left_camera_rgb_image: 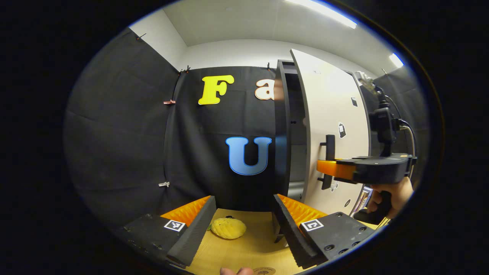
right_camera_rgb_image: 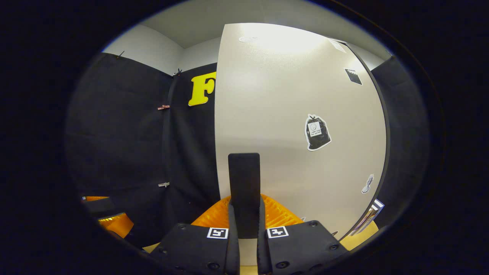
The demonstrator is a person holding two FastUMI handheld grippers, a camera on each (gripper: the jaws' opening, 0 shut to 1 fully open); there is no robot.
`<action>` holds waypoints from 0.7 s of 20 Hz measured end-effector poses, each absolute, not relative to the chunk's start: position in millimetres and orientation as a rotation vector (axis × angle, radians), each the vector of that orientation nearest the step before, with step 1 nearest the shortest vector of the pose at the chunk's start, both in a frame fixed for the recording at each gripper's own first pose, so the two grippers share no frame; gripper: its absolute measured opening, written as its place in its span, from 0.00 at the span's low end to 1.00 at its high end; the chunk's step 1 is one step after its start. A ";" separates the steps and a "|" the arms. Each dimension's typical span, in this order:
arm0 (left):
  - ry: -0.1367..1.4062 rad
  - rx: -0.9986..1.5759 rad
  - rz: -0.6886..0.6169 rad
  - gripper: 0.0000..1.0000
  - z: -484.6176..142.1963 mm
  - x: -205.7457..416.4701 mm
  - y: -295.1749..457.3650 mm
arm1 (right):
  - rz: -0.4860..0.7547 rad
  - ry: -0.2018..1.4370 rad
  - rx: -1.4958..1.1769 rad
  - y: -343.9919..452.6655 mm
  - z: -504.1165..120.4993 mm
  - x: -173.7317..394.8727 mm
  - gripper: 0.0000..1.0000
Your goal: Open the cabinet door with the right hand, grasp the bottle in the cabinet with the left hand and place it on the coaster, then close the cabinet door with the right hand.
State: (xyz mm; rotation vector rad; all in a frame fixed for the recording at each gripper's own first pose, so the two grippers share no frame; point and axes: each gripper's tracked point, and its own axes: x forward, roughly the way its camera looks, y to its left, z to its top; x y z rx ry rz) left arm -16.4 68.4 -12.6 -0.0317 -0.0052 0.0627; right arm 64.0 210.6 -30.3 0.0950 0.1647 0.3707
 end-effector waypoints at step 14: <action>-0.027 -0.040 -0.084 0.94 9.9 15.6 -25.8 | 0.337 0.211 0.096 77.4 -5.3 -60.1 0.21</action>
